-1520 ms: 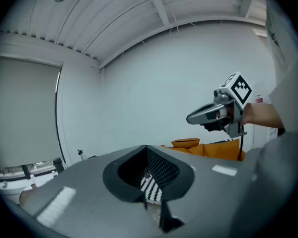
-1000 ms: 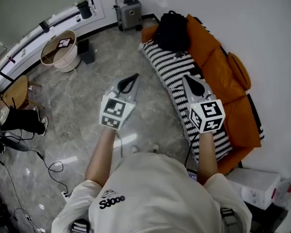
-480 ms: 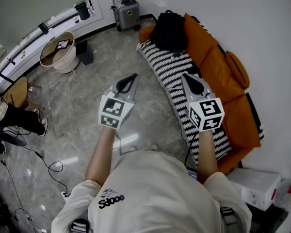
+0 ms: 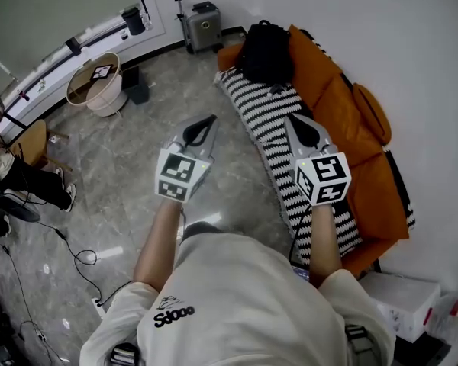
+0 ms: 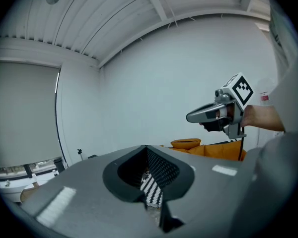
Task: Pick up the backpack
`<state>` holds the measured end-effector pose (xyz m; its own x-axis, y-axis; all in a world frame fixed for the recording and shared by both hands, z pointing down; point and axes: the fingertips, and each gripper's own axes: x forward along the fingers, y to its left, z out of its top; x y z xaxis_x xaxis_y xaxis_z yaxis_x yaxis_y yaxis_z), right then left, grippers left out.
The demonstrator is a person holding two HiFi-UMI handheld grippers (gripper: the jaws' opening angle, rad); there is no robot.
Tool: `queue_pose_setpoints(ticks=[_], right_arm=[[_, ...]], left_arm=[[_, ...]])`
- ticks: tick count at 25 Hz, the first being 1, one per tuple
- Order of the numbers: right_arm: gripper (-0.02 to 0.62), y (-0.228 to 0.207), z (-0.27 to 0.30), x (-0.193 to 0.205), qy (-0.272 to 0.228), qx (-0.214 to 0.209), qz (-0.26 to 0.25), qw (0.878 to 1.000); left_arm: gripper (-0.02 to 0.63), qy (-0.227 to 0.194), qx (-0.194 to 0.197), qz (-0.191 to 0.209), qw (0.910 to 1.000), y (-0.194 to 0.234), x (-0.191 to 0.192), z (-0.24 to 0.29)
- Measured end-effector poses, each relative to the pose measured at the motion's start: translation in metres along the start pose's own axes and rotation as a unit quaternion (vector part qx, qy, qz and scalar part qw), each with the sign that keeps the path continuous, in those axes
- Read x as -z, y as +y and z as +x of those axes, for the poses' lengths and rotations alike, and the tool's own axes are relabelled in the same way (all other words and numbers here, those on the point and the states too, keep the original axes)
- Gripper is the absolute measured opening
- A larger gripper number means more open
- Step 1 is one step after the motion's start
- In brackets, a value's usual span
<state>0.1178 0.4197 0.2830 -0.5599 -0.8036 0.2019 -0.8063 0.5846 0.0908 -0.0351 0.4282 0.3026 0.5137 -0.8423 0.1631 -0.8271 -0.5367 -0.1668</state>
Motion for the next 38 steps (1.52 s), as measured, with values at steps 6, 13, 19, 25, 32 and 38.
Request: queue_pose_setpoints(ticks=[6, 13, 19, 25, 32, 38], right_arm=[[0.002, -0.006, 0.006, 0.022, 0.009, -0.009, 0.028, 1.0], [0.0, -0.03, 0.025, 0.026, 0.015, 0.002, 0.031, 0.999], [0.002, -0.057, 0.065, 0.03, 0.022, 0.019, 0.028, 0.999], [0.003, -0.102, 0.124, 0.01, 0.016, 0.053, 0.021, 0.998], [0.003, -0.124, 0.197, -0.026, 0.011, 0.055, 0.015, 0.998], [0.003, -0.139, 0.25, -0.037, -0.001, 0.068, 0.045, 0.997]], left_arm=[[0.009, 0.019, -0.003, 0.0, 0.9998, -0.006, 0.012, 0.007], [0.009, 0.017, 0.004, -0.004, 0.9998, 0.006, 0.015, 0.035], [0.009, 0.012, 0.018, -0.013, 0.9997, 0.033, 0.025, 0.083], [0.009, -0.003, 0.035, -0.007, 0.9993, 0.084, 0.018, 0.147], [0.009, -0.019, 0.047, 0.004, 0.9987, 0.159, -0.004, 0.204], [0.009, -0.015, 0.057, 0.0, 0.9983, 0.21, 0.002, 0.243]])
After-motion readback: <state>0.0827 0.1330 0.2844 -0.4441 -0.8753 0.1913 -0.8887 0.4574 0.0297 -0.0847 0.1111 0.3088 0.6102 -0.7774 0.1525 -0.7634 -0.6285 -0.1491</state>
